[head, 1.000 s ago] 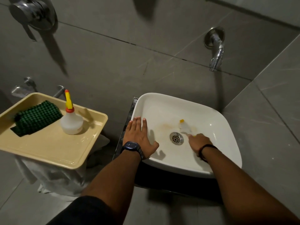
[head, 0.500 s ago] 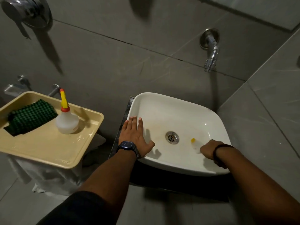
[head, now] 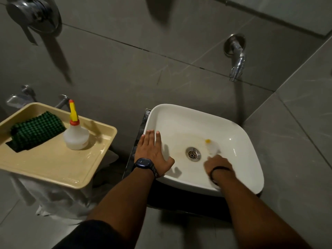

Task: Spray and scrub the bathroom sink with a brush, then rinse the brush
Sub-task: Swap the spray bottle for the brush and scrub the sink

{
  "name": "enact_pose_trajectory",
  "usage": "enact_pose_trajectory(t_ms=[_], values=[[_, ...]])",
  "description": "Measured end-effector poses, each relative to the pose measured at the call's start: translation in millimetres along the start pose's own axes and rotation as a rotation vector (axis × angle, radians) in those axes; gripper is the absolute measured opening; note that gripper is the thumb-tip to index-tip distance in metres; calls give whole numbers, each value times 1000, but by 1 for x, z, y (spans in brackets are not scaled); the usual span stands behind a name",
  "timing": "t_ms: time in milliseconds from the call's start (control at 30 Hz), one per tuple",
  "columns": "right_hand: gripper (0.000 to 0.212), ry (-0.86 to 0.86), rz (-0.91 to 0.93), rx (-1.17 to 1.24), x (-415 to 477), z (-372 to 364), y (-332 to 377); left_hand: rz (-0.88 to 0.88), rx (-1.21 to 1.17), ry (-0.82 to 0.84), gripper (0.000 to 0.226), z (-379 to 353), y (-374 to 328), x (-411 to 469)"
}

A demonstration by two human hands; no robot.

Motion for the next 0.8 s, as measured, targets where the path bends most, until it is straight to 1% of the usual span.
enact_pose_trajectory(t_ms=[67, 133, 233, 267, 300, 367, 467, 600, 700, 800], values=[[46, -13, -76, -113, 5, 15, -23, -3, -1, -1, 101, 0, 0, 0], [43, 49, -77, -135, 4, 27, -28, 1, -2, -2, 101, 0, -1, 0], [36, 220, -16, 62, -6, 24, -9, 4, 7, 8, 101, 0, -1, 1], [37, 264, 4, 104, -9, 18, -3, 6, 11, 12, 101, 0, 0, 2], [39, 273, 36, 110, -10, 12, 2, 8, 15, 18, 101, 0, 0, 2], [45, 206, 92, 74, -6, 2, 2, 10, 26, 34, 100, 0, -1, 1], [49, 80, 60, 35, 1, 4, -12, 8, 33, 46, 100, 0, -1, 1], [48, 16, 37, 22, 2, 9, -26, 7, 42, 31, 101, 0, -2, 2], [44, 22, -1, -1, 0, 17, -41, 7, 72, 38, 101, -1, -1, 2], [48, 117, 15, 4, -7, 26, -48, 19, 92, 26, 102, -2, -2, 3]])
Point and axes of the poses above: each hand's wrist, its own x-axis towards the middle knuckle, its own z-axis out of the back of the hand, y = z × x, the point moved 2 cm from there along x, towards the middle knuckle, and after that the axes turned 3 degrees about -x, right-handed, at the moved point
